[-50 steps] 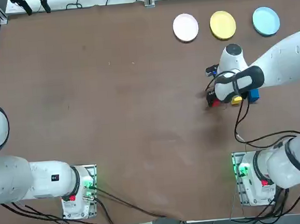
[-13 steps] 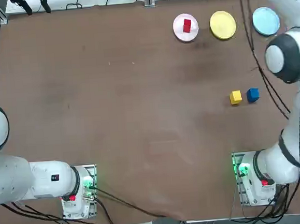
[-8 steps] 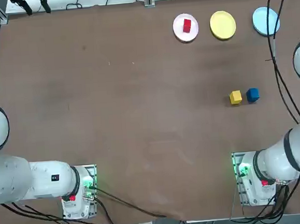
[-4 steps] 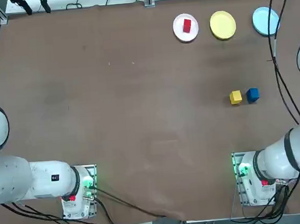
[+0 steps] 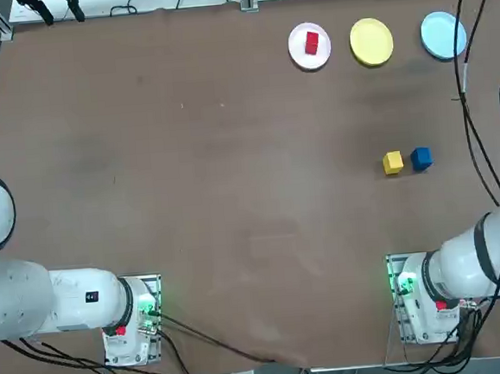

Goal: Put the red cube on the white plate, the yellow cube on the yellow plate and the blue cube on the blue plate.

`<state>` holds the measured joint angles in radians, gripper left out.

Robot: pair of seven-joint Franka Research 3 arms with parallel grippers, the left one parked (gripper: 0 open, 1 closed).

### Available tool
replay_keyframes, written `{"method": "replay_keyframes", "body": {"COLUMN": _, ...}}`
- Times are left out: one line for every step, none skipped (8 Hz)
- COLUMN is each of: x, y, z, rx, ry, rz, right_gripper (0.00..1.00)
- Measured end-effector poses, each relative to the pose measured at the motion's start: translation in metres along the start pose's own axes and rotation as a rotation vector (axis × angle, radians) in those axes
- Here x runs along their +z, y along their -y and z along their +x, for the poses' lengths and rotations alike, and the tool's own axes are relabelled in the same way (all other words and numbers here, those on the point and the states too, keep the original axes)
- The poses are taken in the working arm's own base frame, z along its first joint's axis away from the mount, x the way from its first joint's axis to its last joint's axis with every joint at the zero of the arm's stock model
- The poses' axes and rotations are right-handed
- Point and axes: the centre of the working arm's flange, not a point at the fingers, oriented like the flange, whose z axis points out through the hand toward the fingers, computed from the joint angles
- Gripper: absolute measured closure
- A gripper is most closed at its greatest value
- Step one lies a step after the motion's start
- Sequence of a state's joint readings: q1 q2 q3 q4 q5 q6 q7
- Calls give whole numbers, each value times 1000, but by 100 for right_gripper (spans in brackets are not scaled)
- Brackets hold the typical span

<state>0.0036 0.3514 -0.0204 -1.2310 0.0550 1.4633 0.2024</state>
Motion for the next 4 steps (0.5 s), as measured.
{"method": "replay_keyframes", "body": {"x": 17, "y": 4, "z": -4, "rx": -8, "ry": 69, "rz": -12, "right_gripper": 0}}
{"method": "replay_keyframes", "body": {"x": 50, "y": 8, "z": -10, "rx": -25, "ry": 173, "rz": -34, "right_gripper": 0}}
{"method": "replay_keyframes", "body": {"x": 84, "y": 13, "z": -14, "rx": -44, "ry": 232, "rz": -51, "right_gripper": 0}}
{"method": "replay_keyframes", "body": {"x": 102, "y": 19, "z": -20, "rx": -58, "ry": 240, "rz": -66, "right_gripper": 0}}
